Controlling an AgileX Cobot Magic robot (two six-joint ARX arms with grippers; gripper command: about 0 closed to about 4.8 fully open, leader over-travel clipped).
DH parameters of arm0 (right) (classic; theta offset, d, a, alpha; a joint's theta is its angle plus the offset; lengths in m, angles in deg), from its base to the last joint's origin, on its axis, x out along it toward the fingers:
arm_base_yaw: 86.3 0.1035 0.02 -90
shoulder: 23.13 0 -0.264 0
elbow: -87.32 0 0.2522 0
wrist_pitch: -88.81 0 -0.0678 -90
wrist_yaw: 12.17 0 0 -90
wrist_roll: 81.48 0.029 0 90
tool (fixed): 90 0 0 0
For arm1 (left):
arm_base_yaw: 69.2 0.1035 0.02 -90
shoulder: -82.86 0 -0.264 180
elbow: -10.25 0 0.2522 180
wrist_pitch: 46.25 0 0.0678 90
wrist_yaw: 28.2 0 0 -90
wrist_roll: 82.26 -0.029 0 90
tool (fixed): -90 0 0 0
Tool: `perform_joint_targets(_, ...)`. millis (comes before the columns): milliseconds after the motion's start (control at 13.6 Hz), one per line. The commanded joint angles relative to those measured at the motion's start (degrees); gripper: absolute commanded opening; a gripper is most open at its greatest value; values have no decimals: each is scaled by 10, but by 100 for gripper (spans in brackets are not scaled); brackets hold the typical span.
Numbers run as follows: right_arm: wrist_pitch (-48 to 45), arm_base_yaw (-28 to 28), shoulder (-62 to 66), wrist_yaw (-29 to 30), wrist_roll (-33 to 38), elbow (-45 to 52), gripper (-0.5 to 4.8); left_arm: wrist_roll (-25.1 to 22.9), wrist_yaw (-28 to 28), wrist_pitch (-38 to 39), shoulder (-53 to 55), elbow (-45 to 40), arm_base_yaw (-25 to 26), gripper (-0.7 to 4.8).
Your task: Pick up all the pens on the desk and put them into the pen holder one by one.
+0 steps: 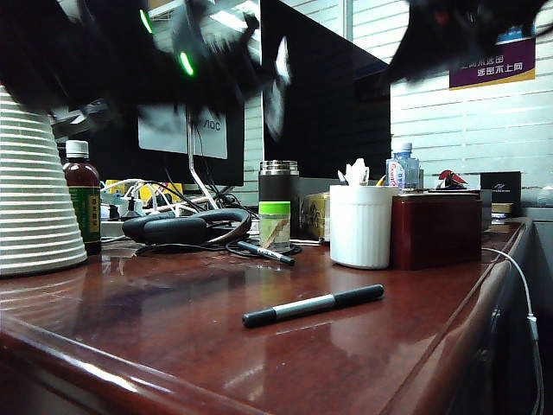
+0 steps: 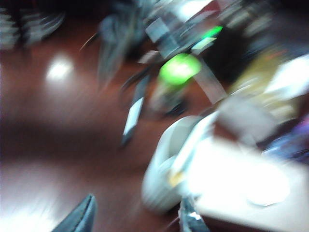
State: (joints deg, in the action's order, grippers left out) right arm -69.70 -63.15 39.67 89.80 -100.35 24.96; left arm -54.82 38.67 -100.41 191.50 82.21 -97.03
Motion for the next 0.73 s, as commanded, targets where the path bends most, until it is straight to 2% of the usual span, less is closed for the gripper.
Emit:
perform_joint_targets(73, -55, 0, -33, -45, 52, -2, 230, 24, 0, -40, 72, 90, -27, -6)
perform_joint_targets(293, -40, -1, -53, -98, 51, -2, 230, 24, -2, -19, 147, 186, -49, -6)
perform_joint_targets(513, -35, -3, -58, -135, 52, -2, 230, 24, -3, -7, 183, 202, -51, -6)
perform_joint_targets(587, -34, -7, -58, -134, 52, -2, 230, 0, -1, 11, 214, 202, -51, -6)
perform_joint_targets(733, -31, -7, -58, -134, 52, -2, 230, 0, -2, 10, 224, 202, -51, -6)
